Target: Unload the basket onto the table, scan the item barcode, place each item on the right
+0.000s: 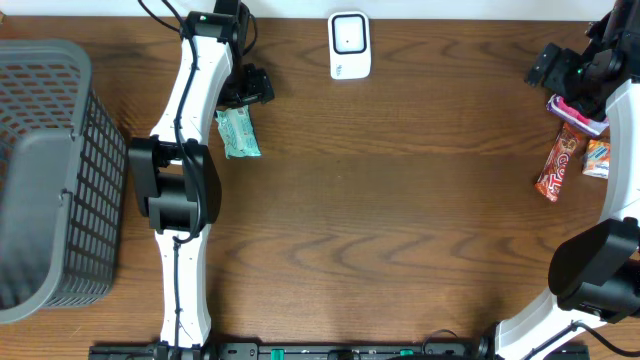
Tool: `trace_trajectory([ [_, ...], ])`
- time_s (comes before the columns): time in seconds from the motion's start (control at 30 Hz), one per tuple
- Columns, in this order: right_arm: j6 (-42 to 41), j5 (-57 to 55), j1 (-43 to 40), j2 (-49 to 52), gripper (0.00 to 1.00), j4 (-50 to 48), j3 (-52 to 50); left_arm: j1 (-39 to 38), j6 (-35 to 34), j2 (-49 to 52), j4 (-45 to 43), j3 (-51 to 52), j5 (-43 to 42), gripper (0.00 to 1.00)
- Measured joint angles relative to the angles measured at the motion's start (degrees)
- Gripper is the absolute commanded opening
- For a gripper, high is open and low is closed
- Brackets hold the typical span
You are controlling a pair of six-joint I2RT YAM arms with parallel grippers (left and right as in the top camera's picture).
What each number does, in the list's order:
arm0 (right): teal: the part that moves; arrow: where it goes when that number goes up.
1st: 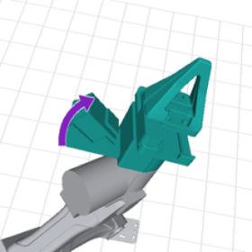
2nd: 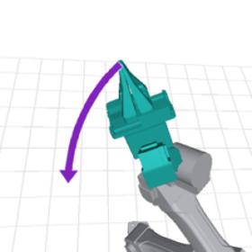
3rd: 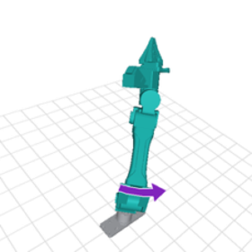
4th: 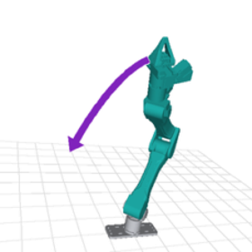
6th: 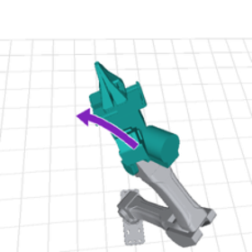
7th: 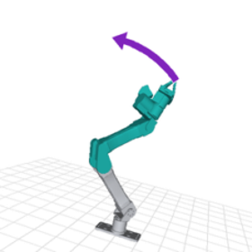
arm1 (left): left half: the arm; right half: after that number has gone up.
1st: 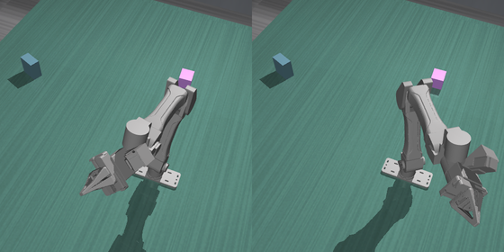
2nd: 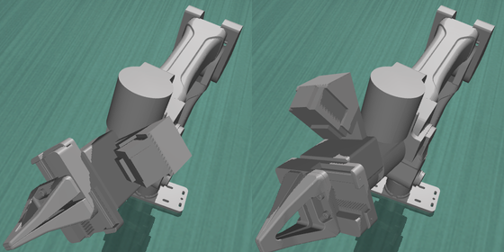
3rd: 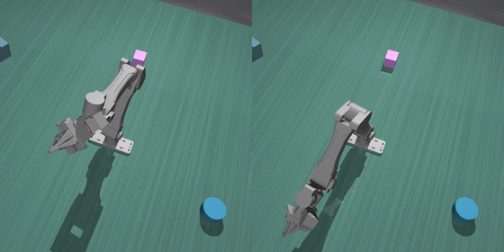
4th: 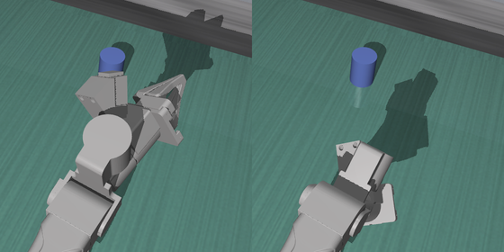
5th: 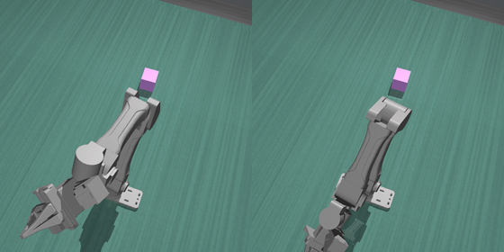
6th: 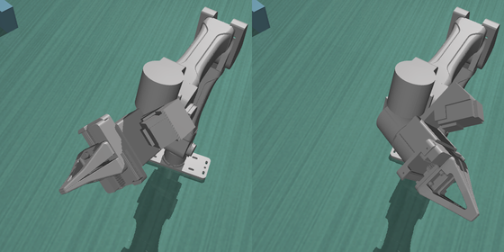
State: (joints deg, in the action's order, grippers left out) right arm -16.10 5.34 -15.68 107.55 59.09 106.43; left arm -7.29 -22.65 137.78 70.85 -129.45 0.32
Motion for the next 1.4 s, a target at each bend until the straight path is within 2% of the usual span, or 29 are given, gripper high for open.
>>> trace_trajectory([
  [0.2,0.0,0.0,0.0,0.0,0.99,0.0,0.0,0.0,-4.2,0.0,-1.4,4.8,6.0,0.99],
  [0.43,0.0,0.0,0.0,0.0,0.99,0.0,0.0,0.0,-4.2,0.0,-5.4,10.0,5.4,0.98],
  [0.6,0.0,0.0,0.0,0.0,0.99,0.0,0.0,-0.1,0.7,0.0,-6.1,11.9,-3.2,0.90],
  [0.8,0.0,0.0,0.0,0.0,0.99,0.0,0.0,-2.8,12.5,0.0,-2.8,12.0,-15.0,0.90],
  [0.93,0.0,0.0,0.0,0.0,0.99,0.0,0.0,-7.2,17.7,0.0,-1.6,12.0,-16.9,0.90],
  [1.07,0.0,0.0,0.0,0.0,0.99,0.0,0.0,-14.5,20.7,0.0,-1.7,12.0,-13.8,0.89],
  [1.2,0.0,0.0,0.0,0.0,0.99,0.0,0.0,-19.7,20.9,0.0,-1.7,11.9,-6.4,0.87],
  [1.3,0.0,0.0,0.0,0.0,0.99,0.0,0.0,-20.1,20.8,0.0,-1.7,11.3,-3.0,0.81],
  [1.4,0.0,0.0,0.0,0.0,0.99,0.0,0.0,-17.8,18.4,-0.8,-3.8,10.8,-1.2,0.79],
])
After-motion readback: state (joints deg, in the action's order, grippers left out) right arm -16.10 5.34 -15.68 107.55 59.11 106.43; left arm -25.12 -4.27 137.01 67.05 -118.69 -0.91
